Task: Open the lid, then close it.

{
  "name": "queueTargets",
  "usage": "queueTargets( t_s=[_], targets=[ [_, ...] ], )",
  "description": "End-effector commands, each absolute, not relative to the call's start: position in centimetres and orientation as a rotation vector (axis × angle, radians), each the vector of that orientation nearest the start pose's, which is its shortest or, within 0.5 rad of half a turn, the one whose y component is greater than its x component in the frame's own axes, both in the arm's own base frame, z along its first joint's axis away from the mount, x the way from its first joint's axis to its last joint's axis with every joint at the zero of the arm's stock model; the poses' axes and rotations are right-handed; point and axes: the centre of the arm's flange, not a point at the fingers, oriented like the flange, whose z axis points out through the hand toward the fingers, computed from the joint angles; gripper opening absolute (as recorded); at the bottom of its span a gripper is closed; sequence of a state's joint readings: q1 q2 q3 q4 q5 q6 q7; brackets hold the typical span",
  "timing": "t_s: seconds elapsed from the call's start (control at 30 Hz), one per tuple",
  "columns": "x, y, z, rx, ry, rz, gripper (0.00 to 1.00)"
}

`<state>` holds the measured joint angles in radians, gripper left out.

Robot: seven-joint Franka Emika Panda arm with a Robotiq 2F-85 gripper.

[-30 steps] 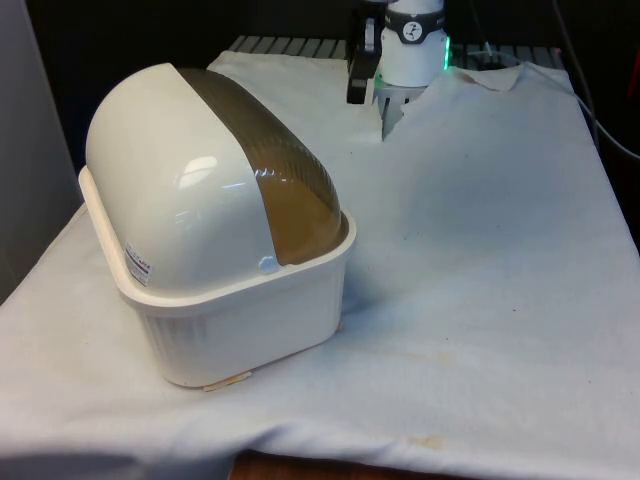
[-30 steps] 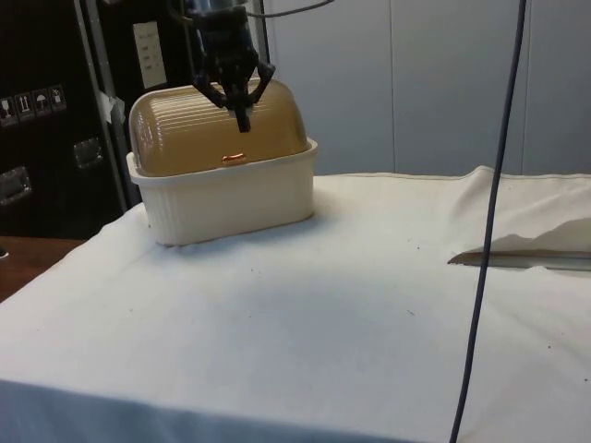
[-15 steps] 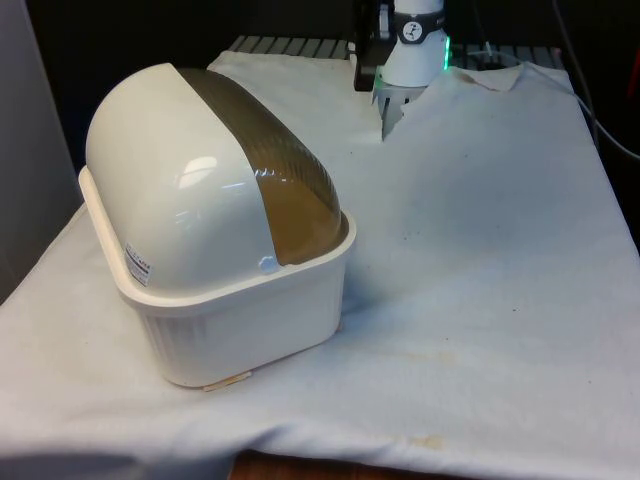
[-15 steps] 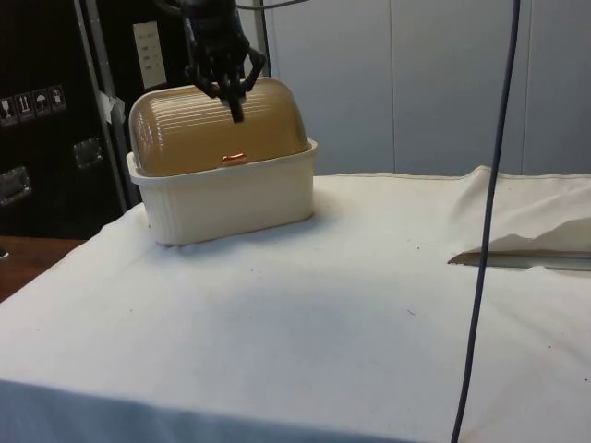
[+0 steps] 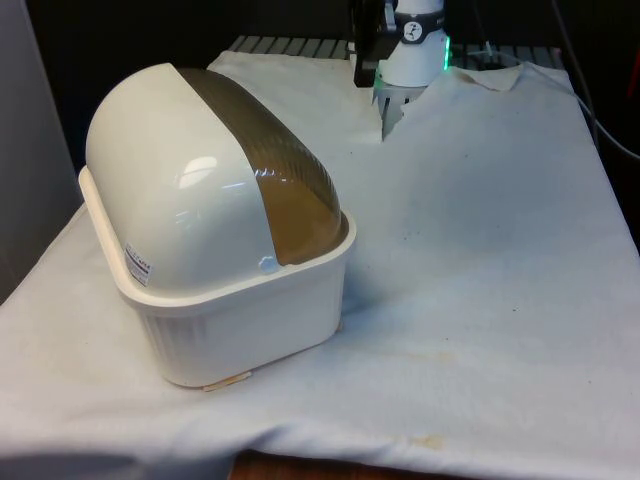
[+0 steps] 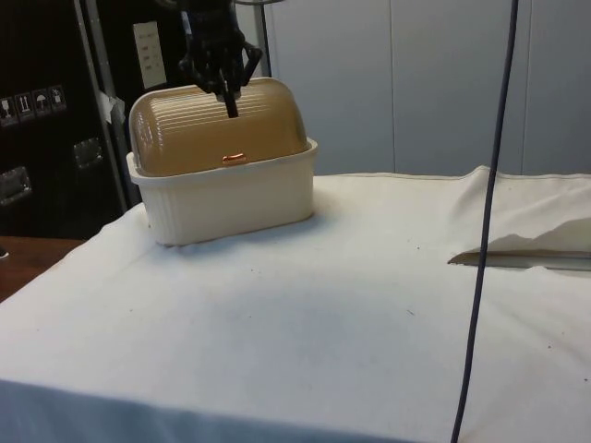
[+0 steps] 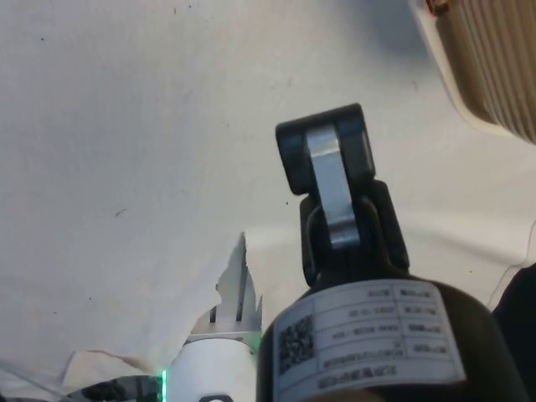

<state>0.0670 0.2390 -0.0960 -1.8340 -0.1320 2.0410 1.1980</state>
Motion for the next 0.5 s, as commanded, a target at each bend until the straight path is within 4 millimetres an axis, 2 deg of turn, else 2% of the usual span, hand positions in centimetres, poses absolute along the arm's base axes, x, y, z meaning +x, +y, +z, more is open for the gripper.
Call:
queueTargets(
  t_s=[0.0, 0.47],
  targets=[
    [61.65, -2.05, 40.02, -2.737, 1.764, -0.074, 0.0],
    [61.7, -2.0, 39.16, -2.792, 1.625, -0.035, 0.0]
  ],
)
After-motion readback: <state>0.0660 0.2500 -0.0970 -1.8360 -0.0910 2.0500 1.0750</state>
